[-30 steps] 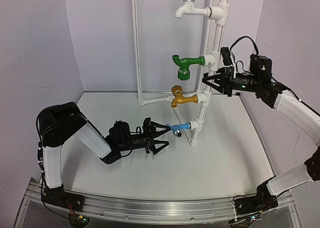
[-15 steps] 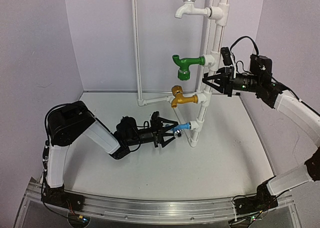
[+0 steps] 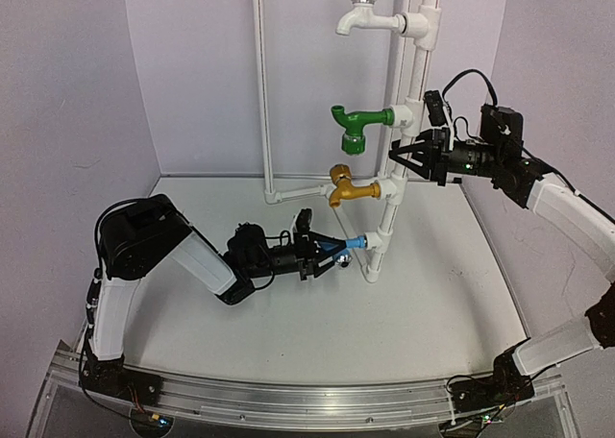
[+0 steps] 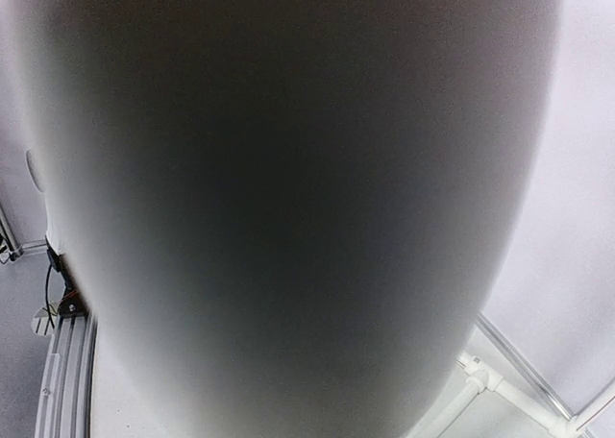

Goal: Install the water faucets

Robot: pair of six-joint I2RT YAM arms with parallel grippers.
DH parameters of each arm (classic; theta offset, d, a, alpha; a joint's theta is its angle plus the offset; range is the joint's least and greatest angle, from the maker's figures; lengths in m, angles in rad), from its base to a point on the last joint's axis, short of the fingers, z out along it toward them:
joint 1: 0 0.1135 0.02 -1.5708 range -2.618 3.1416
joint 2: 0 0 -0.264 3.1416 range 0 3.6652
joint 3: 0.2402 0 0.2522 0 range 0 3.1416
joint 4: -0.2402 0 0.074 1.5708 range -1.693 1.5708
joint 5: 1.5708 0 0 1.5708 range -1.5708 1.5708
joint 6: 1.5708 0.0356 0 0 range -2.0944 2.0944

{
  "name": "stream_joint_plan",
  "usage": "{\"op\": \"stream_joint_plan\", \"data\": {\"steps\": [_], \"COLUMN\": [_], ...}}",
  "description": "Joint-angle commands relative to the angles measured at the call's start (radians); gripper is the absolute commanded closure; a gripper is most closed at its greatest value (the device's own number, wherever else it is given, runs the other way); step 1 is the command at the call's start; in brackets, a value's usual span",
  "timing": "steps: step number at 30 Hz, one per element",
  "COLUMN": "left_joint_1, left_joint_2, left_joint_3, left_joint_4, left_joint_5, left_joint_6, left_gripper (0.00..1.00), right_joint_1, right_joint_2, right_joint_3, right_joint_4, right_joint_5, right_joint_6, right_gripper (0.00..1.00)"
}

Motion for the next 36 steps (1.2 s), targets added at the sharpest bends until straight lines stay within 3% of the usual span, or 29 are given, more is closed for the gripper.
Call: {"op": "stream_joint_plan", "data": {"steps": [1, 9, 20, 28, 36], "left_joint_1": [0.0, 0.001, 0.002, -0.006, -0.059], "left_joint_2": [0.0, -0.076, -0.167, -0.173, -0.028], "left_joint_3": [0.022, -0.004, -0.053, -0.085, -0.086], "left_joint_4": [0.048, -0.14, -0.297, -0.259, 0.022], "left_joint_5": [0.05, 0.022, -0.112, -0.24, -0.364], "left_joint_6": [0.175, 0.574, 1.298, 1.831, 2.405], "left_gripper": [0.58, 0.72, 0.75, 0.74, 0.74], "right_joint_1": [-0.004, -0.004, -0.004, -0.005, -0.004], "right_joint_2": [-0.029, -0.03, -0.028, -0.024, -0.019], "right_joint_3": [0.002, 0.004, 0.0, 0.0, -0.007], "right_joint_4": [-0.16, -0.16, -0.162, -0.162, -0.163], "right_joint_5": [0.001, -0.003, -0.012, -0.019, -0.024], "right_joint_6": [0.097, 0.099, 0.099, 0.099, 0.102], "right_gripper": [1.0, 1.0, 1.0, 1.0, 1.0]}}
